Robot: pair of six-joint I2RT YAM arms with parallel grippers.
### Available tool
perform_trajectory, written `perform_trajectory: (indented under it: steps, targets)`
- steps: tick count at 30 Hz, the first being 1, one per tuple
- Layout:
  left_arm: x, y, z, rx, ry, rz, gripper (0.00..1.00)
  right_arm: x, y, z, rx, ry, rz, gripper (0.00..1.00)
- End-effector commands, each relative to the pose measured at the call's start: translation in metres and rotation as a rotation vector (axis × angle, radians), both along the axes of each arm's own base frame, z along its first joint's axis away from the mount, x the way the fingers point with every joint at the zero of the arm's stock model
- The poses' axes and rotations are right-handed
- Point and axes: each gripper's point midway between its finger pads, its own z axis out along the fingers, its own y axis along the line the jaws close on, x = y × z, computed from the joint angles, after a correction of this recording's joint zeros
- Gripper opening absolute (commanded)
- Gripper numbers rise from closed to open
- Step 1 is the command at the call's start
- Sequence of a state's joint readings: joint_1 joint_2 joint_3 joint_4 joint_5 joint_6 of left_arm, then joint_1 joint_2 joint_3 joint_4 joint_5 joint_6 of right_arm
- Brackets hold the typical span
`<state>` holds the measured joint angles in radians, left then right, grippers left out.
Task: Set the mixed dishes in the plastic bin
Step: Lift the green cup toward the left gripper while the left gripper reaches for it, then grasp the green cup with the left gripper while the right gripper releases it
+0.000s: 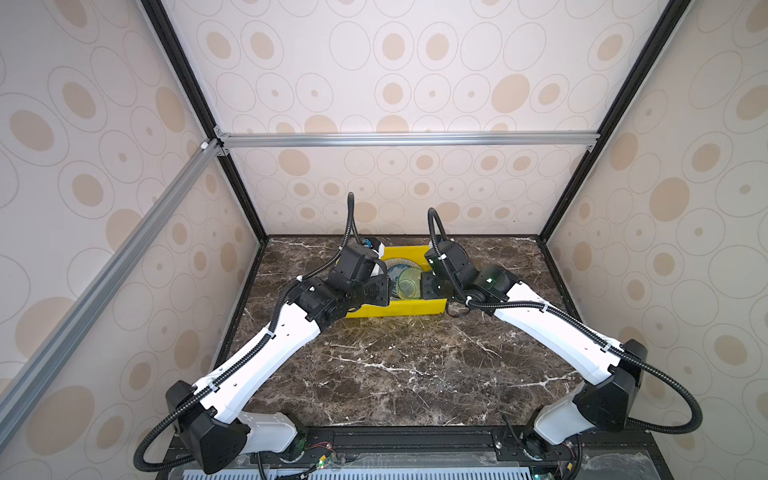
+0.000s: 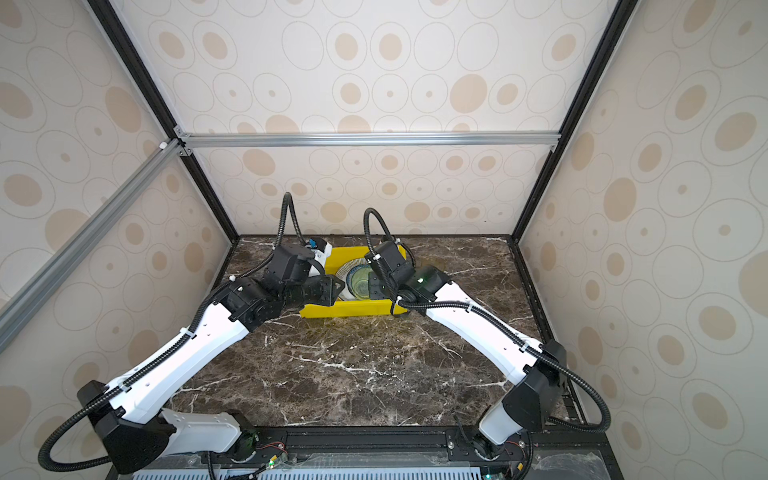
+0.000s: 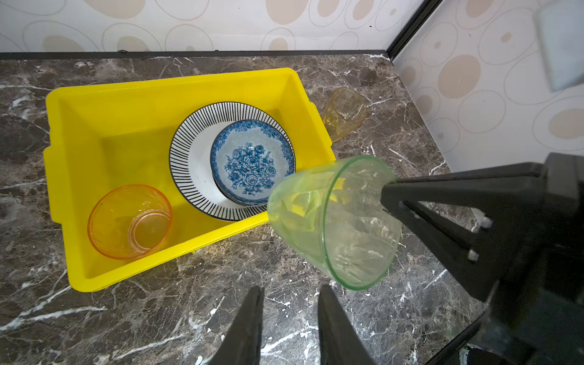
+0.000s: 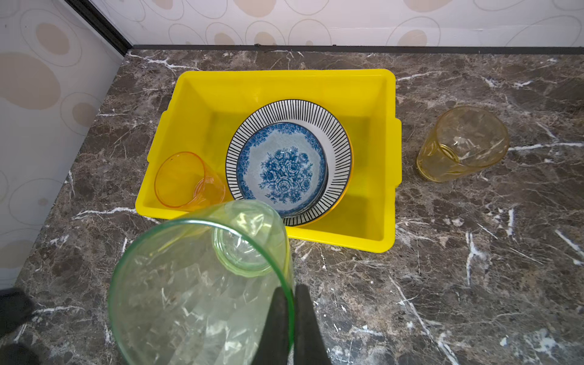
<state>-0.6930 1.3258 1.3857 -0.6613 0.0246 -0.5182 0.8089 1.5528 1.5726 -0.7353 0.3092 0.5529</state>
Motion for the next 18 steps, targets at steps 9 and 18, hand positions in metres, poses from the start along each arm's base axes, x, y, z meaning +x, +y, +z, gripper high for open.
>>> perform_trajectory:
  steps: [9, 18]
  targets:
    - [0.009, -0.014, 0.008, -0.001, -0.016, 0.008, 0.31, -0.005, 0.018, 0.007, -0.014, -0.030, 0.029, 0.00]
    - [0.021, -0.016, -0.015, 0.110, 0.028, 0.068, 0.27, -0.010, 0.019, 0.010, -0.007, -0.043, 0.035, 0.00]
